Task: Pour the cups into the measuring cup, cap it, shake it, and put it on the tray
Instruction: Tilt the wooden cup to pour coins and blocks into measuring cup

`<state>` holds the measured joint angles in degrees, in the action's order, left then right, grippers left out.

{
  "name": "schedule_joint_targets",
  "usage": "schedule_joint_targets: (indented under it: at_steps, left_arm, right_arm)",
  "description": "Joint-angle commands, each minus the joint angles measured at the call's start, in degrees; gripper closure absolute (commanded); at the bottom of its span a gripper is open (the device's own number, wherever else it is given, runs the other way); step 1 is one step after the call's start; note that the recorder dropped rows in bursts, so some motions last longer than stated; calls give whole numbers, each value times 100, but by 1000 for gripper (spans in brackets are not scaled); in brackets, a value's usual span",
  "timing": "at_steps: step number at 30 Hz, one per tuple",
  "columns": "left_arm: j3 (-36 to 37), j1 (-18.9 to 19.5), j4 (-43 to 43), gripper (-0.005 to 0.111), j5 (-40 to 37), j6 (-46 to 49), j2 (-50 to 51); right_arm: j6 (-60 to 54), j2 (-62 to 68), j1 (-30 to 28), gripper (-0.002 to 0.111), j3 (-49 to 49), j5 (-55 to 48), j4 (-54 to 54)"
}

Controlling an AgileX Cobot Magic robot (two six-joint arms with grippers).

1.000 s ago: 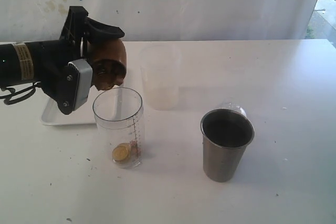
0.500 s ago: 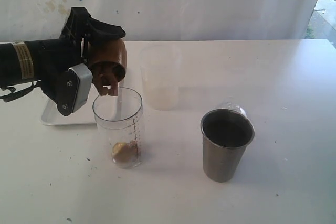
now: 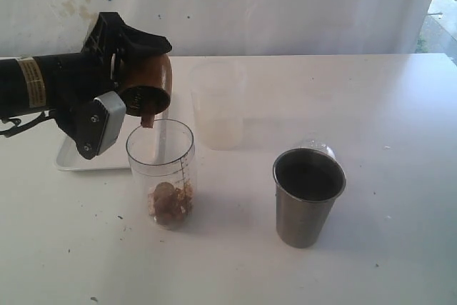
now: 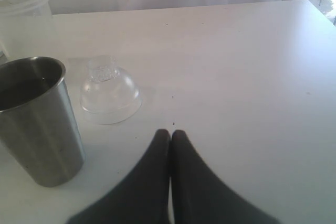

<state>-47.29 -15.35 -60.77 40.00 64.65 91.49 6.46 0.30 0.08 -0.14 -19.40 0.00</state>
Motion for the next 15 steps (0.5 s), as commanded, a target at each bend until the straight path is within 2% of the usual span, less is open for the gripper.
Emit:
schedule_joint_targets:
  at_steps: [1,7,15]
  left_arm:
    - [-43,-18,160,107,81,-1,-71]
    - [-43,-18,150,107,600,-57,-71]
    - [-43,-18,-374,107,368,460,-71]
  right_arm:
    - [-20,-30,-8,108,14,12,0]
    - [-20,-30,-8,108,14,12,0]
    - [-20,-30,-8,108,14,12,0]
